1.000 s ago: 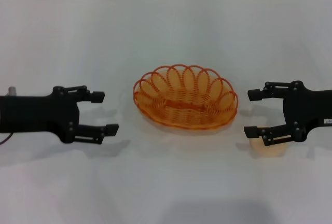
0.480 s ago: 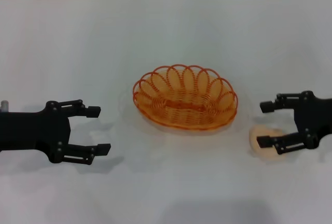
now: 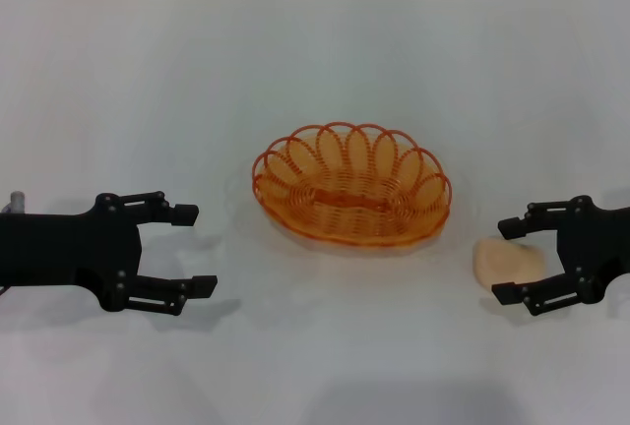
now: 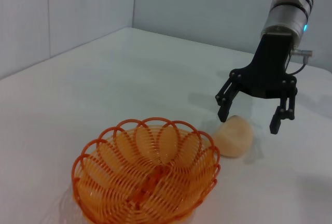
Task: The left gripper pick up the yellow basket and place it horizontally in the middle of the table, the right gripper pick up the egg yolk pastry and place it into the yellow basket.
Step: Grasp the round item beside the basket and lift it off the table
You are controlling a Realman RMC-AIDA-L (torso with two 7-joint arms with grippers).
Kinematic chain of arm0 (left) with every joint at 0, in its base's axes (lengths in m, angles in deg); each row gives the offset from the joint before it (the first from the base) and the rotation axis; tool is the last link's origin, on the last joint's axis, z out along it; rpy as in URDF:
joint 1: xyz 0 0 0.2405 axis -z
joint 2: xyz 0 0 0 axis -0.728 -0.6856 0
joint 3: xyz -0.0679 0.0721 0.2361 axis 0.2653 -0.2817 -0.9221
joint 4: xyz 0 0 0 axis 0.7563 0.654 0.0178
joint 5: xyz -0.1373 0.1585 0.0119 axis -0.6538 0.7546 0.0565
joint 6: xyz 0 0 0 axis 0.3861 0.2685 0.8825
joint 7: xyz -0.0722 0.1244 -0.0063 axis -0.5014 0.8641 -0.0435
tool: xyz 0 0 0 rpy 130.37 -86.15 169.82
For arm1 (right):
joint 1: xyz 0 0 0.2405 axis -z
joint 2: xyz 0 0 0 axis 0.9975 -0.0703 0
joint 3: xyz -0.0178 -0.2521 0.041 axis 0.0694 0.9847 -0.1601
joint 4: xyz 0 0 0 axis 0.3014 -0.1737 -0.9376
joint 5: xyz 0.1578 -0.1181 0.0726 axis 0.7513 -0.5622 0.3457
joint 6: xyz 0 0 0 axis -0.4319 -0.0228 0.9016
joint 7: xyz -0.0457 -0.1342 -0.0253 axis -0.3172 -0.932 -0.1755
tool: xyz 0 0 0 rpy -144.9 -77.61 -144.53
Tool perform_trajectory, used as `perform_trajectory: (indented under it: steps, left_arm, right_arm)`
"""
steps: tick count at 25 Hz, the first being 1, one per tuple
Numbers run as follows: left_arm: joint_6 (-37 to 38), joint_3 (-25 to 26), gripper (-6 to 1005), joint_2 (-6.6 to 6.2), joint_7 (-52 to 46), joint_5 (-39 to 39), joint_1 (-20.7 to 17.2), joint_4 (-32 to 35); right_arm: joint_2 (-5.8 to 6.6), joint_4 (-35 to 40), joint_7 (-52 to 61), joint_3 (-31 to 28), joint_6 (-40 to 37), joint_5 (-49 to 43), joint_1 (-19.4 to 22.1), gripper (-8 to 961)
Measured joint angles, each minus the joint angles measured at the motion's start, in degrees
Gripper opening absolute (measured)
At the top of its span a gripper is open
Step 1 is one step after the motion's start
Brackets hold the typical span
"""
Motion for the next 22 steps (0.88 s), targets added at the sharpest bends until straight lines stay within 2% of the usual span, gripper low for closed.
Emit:
perform_trajectory:
  steps: [18, 22]
  left_arm:
    - [0.5, -0.4, 892, 0.10, 0.6, 0.0, 0.0, 0.1]
    - [1.0, -0.4, 893, 0.11, 0.8, -0.1, 0.0, 0.1]
  right_arm:
    - [-0.01, -2.1, 0.2, 0.3, 3.1, -0.6, -0.2, 747]
    - [-0.05, -2.1, 0.2, 0.3, 3.3, -0.9, -0.2, 553]
